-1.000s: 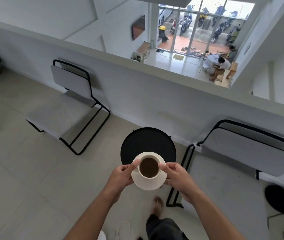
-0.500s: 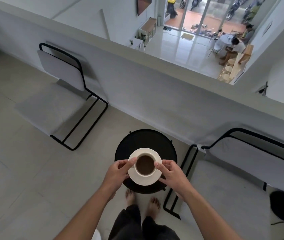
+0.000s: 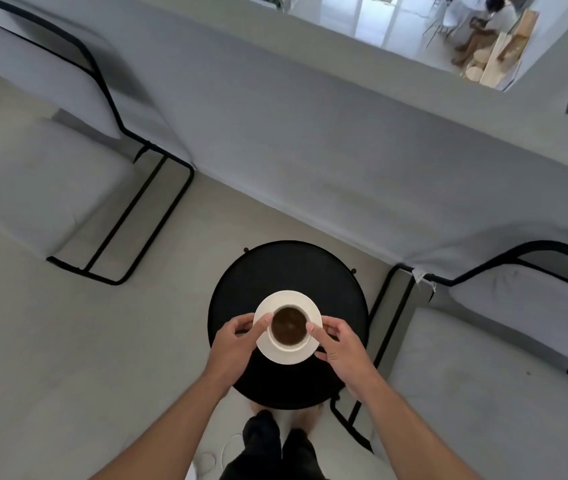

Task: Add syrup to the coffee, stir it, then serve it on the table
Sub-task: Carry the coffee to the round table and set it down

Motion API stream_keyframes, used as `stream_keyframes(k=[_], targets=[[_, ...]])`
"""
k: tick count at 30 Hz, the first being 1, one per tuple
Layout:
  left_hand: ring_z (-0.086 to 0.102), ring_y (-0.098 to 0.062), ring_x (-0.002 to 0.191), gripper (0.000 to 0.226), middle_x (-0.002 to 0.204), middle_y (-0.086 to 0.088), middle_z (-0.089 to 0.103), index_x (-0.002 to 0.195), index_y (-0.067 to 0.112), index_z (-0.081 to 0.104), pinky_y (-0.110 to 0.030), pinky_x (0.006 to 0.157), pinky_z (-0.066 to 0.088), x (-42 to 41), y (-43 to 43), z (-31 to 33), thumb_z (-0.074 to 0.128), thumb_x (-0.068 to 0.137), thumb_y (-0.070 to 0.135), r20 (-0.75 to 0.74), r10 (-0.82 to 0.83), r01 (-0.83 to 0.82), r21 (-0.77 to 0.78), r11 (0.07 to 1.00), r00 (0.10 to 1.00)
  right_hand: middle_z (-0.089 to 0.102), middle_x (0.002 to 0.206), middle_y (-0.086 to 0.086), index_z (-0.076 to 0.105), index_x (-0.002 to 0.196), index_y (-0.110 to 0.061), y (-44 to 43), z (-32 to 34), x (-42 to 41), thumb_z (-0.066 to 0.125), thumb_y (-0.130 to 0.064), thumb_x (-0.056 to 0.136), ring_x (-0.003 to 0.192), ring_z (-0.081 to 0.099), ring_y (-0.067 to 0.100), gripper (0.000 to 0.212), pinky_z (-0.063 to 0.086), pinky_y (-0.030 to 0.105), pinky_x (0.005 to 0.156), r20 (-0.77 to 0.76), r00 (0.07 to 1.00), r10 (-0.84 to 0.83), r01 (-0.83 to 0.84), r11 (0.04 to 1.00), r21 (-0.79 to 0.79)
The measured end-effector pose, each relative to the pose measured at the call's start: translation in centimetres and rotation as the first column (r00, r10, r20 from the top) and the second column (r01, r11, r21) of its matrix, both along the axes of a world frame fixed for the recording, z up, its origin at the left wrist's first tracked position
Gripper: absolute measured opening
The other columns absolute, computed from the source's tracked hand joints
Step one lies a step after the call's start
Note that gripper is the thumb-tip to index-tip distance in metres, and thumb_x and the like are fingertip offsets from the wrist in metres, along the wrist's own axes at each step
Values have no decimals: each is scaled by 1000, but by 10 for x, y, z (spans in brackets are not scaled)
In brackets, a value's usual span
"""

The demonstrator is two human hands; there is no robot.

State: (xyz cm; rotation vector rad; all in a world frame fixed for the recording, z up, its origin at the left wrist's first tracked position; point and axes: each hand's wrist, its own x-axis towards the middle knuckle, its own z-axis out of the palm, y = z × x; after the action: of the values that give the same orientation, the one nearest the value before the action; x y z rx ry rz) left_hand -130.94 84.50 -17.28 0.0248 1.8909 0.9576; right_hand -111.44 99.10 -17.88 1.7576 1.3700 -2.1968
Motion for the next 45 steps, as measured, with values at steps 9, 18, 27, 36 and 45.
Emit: stream_keyframes(k=[9,18,27,36,45], targets=[[76,-9,121,88,130,7,80,136,30,75,-41,112,63,-27,16,-84,90,68,84,26,-93,94,-58,994,995,72,136,-13,68,135,-34,2,-102,-12,91,-61,84,125,71,6,62,60,44,113,29,999,-25,26,999,-36],[76,-10,119,76,127,4,79,146,24,67,-36,105,62,-28,21,-125,90,85,63,60,-43,47,-77,996,997,72,133,-13,73,132,-36,-1,-139,-21,85,-65,86,116,74,7,56,60,40,110,89,995,35,-41,997,71],[72,-11,127,84,131,14,78,141,31,72,-47,120,57,-29,19,-136,87,76,81,-31,-91,85,-157,984,995,70,139,-10,72,134,-57,-9,-177,-14,63,-97,81,117,75,6,67,57,43,113,186,958,220,-250,955,157],[72,-18,131,82,140,5,79,153,23,66,-41,121,53,-30,25,-128,81,90,73,-120,-164,139,-193,971,979,61,148,-15,69,147,-44,-8,-174,-22,64,-99,76,120,72,5,90,56,40,115,216,966,144,-175,976,130],[63,-19,145,75,156,4,69,159,21,59,-41,125,48,-29,14,-99,72,101,67,-48,-280,264,-210,941,959,57,165,-6,46,169,-23,-10,-115,-25,67,-69,100,153,52,18,86,41,38,123,176,980,97,-116,989,96]])
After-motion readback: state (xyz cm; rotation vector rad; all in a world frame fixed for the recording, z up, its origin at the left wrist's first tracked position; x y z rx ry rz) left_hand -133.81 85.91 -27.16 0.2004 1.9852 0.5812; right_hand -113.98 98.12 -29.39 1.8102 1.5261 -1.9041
